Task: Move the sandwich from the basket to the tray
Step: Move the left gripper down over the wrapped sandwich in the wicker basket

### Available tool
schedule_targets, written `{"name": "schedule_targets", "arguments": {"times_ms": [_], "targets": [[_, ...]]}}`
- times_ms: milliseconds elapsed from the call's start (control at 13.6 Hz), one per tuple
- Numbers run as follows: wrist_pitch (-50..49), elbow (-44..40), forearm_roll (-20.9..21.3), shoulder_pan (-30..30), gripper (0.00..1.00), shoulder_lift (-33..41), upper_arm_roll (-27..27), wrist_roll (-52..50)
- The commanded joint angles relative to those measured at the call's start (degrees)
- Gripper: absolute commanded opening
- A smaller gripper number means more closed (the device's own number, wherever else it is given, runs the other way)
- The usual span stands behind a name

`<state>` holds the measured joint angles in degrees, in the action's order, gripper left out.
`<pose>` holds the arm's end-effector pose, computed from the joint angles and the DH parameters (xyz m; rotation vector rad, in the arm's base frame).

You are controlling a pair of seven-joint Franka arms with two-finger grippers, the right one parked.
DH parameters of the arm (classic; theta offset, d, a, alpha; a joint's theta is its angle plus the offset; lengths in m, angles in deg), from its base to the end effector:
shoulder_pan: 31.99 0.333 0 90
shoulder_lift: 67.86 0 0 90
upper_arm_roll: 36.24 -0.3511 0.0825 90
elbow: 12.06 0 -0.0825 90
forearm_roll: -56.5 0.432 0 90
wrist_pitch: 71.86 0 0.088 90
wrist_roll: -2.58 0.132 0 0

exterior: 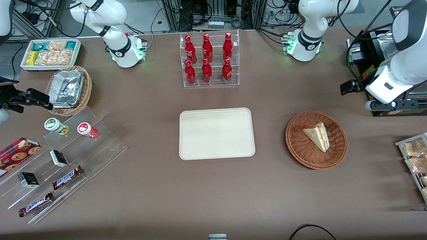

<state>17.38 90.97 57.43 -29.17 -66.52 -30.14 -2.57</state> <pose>0.5707 -0.0310 0.5313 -3.0887 -0.0485 0.3341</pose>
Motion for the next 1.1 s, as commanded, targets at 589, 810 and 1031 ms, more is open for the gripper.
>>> {"name": "schedule_targets", "arguments": {"times_ms": [589,810,1031], "targets": [[28.1,18.1,0.0,0.4,1.00,-3.6,0.5,-21.8],[31.9,18.2,0.2,-0.1,1.00,-6.7,0.7,-30.9],[35.9,19.3,0.2,-0.1,1.00,-8.1,0.7,-35.1]]}}
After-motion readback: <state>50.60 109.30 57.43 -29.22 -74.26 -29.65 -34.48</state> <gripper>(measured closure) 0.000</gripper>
